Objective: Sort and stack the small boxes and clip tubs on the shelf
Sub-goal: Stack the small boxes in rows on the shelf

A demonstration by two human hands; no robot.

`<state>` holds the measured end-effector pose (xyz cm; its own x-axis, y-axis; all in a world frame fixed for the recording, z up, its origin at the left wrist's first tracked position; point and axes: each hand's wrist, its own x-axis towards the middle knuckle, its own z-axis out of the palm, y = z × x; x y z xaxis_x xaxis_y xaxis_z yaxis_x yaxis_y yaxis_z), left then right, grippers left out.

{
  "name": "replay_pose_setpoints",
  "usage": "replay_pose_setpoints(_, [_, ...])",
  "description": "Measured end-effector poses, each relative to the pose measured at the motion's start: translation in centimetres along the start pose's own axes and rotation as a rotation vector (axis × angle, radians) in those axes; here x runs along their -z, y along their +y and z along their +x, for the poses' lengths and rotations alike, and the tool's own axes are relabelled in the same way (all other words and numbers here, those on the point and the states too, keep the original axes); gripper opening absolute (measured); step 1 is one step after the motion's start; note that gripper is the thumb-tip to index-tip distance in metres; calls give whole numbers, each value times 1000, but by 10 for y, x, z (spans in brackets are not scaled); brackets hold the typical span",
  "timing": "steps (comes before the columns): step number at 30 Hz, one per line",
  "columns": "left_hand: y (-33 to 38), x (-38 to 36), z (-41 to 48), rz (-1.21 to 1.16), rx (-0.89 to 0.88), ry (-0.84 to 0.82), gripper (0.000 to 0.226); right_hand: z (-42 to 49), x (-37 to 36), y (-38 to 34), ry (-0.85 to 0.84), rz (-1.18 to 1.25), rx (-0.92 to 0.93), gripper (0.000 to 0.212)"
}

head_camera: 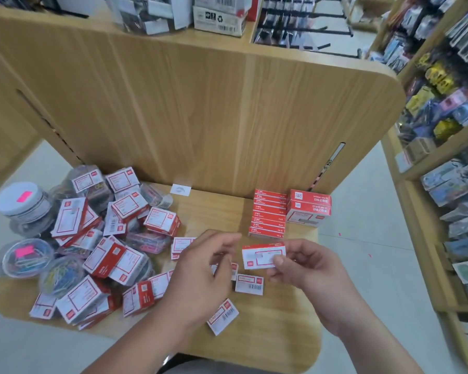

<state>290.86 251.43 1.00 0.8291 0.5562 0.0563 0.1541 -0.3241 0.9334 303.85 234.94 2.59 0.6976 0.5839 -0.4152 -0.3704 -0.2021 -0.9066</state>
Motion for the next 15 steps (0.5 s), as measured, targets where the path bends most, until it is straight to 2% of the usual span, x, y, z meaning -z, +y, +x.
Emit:
replay_pose_setpoints(4, [-21, 2, 9, 235, -14, -75, 26, 16, 2, 21, 195, -109, 8, 9])
replay_pose_setpoints(6, [-29, 1, 18, 396, -39, -131, 26, 23, -1, 29, 264, -195, 37, 9])
replay_pose_setpoints(10, [-31, -7, 40, 546, -24, -225, 22, 31, -6, 36, 388, -404, 111, 7])
replay_pose_setpoints(15, [-29, -16, 54, 631, -36, -238, 22, 36, -1, 41, 366, -480, 154, 10])
